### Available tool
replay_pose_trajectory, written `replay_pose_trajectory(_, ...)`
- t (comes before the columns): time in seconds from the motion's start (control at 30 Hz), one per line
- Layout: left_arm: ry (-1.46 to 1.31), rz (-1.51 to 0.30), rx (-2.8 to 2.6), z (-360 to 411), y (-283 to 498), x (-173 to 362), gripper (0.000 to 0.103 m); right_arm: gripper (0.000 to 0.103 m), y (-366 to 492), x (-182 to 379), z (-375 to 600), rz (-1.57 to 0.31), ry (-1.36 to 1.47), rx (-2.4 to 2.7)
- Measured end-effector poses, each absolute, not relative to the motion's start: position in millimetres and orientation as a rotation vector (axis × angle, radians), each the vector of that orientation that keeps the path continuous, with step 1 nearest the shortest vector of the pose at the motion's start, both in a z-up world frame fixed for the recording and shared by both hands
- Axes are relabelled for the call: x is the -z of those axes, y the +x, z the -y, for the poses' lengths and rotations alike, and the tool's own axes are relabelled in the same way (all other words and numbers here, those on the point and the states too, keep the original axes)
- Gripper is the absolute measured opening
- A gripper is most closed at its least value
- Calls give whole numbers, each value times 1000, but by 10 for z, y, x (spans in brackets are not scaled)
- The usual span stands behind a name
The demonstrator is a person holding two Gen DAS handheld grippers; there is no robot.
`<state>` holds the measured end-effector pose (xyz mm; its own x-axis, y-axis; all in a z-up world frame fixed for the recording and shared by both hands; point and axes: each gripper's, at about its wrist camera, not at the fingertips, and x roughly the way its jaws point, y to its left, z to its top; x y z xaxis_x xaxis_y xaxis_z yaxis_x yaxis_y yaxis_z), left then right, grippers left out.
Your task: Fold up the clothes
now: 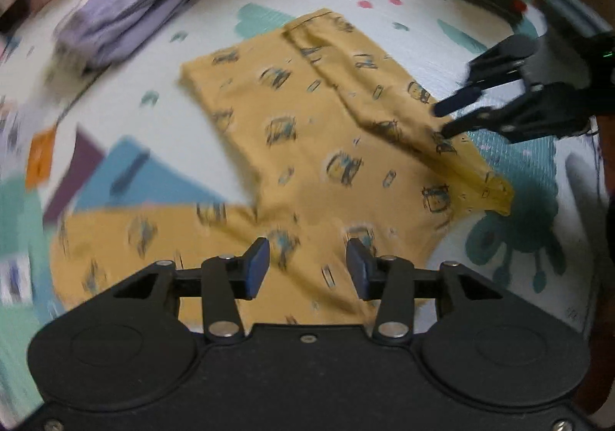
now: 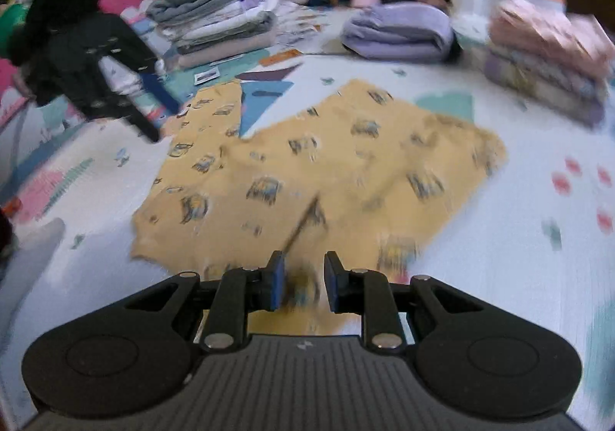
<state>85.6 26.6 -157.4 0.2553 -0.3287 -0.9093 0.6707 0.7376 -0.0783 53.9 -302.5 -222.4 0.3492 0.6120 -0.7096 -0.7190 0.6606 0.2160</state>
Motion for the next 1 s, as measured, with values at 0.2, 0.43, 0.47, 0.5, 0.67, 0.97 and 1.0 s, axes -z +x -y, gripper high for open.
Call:
replay_pose_trajectory(0.2, 157, -1133, 567, -626, 763, 1756, 43, 25, 678, 2315, 2810, -882, -292, -933)
replay_pose_trajectory(0.43, -220, -1114, 322, -1292, 817, 1929, 46, 25, 948, 1831, 2723, -959, -312, -987)
replay_pose_trajectory(0.47, -250, -1106, 293, -1358, 832, 1944, 46, 25, 1033, 1757, 2662, -972, -321, -1000)
replay_pose_trajectory(0.5, -283, -1102, 267, -1430, 850, 1958, 46, 25, 1117, 1683, 2601, -985, -330, -1013)
replay_pose_trajectory(0.67, -439, -1040, 154, -1808, 932, 2005, 46, 25, 1531, 1360, 2070, -1041, -377, -1065)
replay_pose_trajectory(0.97, -633, -886, 19, -2406, 1223, 2121, 42, 30, 2051, 1462, 1457, -1157, -10, -937)
replay_pose_trajectory(1.0, -646, -882, 14, -2443, 1257, 2136, 36, 31, 2032, 1525, 1466, -1166, 30, -929)
